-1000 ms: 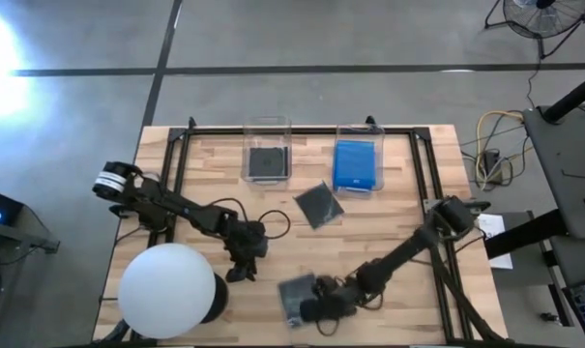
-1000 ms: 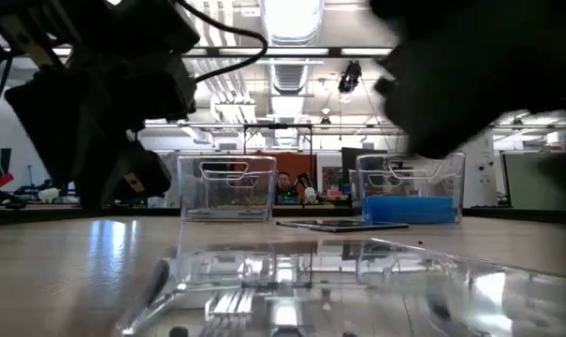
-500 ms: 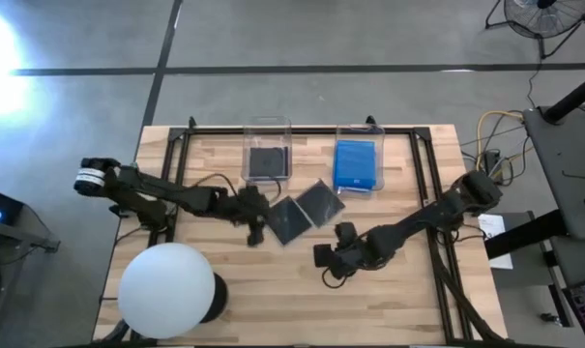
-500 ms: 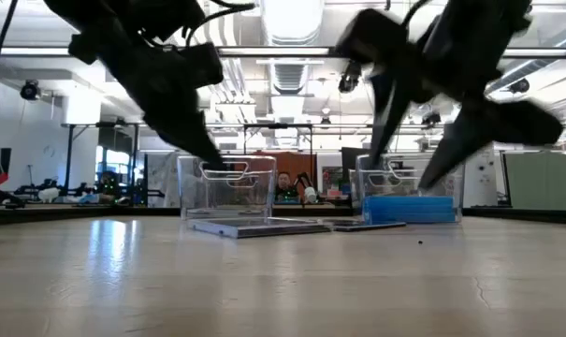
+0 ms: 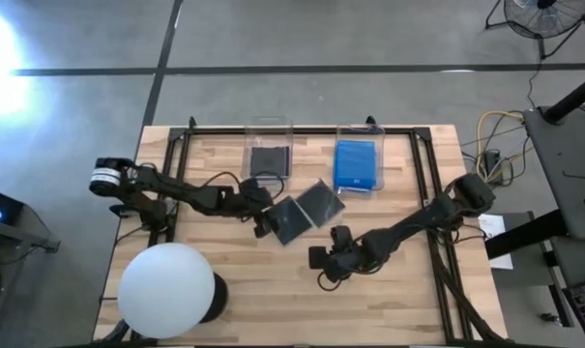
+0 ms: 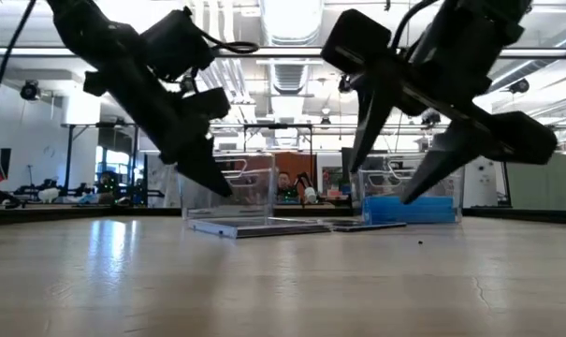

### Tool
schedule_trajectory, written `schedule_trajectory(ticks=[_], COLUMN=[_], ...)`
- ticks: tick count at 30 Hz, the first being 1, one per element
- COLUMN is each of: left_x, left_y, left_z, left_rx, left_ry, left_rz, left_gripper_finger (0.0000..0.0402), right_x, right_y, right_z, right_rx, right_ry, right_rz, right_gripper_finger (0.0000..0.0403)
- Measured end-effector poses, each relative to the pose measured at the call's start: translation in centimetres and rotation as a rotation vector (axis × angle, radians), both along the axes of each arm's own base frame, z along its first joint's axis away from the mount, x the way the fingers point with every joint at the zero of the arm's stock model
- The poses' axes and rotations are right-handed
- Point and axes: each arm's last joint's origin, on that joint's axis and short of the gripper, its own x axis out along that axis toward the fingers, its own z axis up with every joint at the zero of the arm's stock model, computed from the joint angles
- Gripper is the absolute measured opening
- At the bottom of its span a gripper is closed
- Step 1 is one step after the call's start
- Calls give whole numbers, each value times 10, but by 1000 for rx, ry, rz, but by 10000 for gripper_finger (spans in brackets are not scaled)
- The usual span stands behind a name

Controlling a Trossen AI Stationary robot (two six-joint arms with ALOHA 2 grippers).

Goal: Pick & place jewel cases by type
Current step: Put the black cd case into the left transparent bin

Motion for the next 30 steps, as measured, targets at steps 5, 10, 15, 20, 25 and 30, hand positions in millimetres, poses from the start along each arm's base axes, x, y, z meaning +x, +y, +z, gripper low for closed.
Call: schedule_trajectory(ticks=[5, 10, 15, 20, 25, 30], left_x=[0, -2, -4, -7, -13, -14], left_y=[-12, -20, -32, -61, -74, -63], left_z=[-14, -12, -7, -8, 8, 19], left_rx=[-42, -62, -217, -292, -202, 20], left_ry=[43, 31, -16, -14, -56, -164], left_rz=[-7, 24, 100, 60, 76, 224], left_gripper_finger=[106, 106, 106, 106, 106, 106], right_x=[-2, -1, -1, -1, -1, -2], right_y=[-2, -3, -4, -3, -3, -4], right_z=[-2, -2, -1, -1, -1, -2], right_rx=[-17, -29, -35, 1, -1, -6], right_ry=[19, 17, 18, 29, 32, 36], right_rz=[11, 36, 58, 86, 84, 91], right_gripper_finger=[233, 233, 233, 232, 233, 232])
